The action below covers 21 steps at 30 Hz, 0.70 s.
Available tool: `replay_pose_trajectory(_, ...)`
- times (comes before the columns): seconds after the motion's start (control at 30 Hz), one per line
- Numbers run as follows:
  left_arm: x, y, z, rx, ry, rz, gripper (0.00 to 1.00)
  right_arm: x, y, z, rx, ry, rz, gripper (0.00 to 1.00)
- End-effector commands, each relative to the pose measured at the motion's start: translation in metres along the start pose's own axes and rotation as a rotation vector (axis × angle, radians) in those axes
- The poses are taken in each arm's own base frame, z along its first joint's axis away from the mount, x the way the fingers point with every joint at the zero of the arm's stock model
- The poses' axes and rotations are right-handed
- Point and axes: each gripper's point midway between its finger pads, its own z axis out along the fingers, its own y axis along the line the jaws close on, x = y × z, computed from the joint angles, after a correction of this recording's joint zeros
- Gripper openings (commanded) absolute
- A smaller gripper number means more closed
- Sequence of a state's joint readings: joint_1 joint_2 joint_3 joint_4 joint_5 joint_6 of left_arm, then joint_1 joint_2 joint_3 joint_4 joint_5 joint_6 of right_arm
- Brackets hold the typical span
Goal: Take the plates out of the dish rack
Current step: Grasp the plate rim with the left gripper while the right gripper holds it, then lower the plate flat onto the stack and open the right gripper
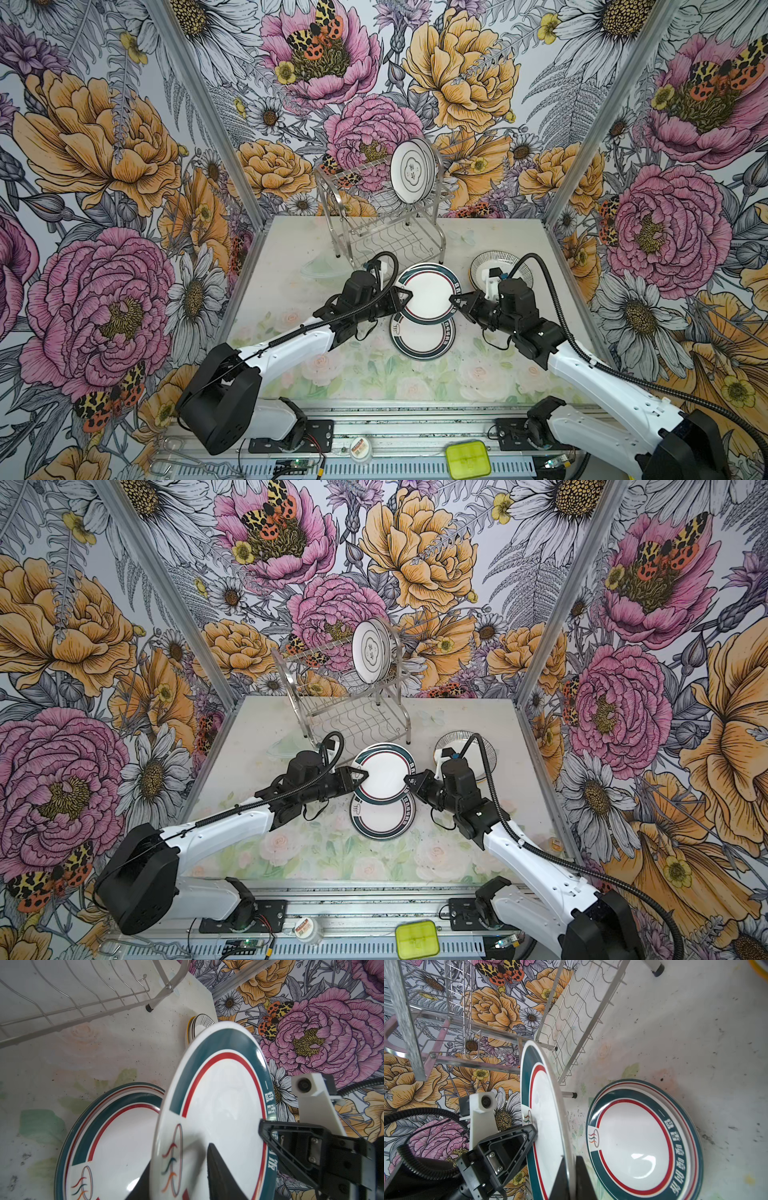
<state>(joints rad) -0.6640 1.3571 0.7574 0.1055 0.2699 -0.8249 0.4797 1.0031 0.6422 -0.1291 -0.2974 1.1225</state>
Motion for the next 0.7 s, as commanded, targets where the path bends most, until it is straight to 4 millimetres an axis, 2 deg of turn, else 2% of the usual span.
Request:
replay_pose_trajectory(0.0,0.001,-0.021,-0.001,0.081,0.007,0.021,0.23,-0.002,0.02,0.003,-0.091,-0.001,-0.02,0.0)
replay_pose_trajectory(0.33,0.015,-0.009,-0.001,0.046,0.06,-0.012,0.0,0.01,0.025,0.018,-0.092,0.075,-0.089,0.0)
replay_pose_trajectory(0.5,0.024,0.001,-0.003,0.013,0.087,-0.037,0.0,0.009,0.025,0.02,-0.085,0.066,-0.099,0.15)
replay_pose_trajectory(0.67,0.031,0.012,-0.008,-0.03,0.098,-0.055,0.0,0.005,0.009,0.019,-0.018,0.033,-0.089,0.3)
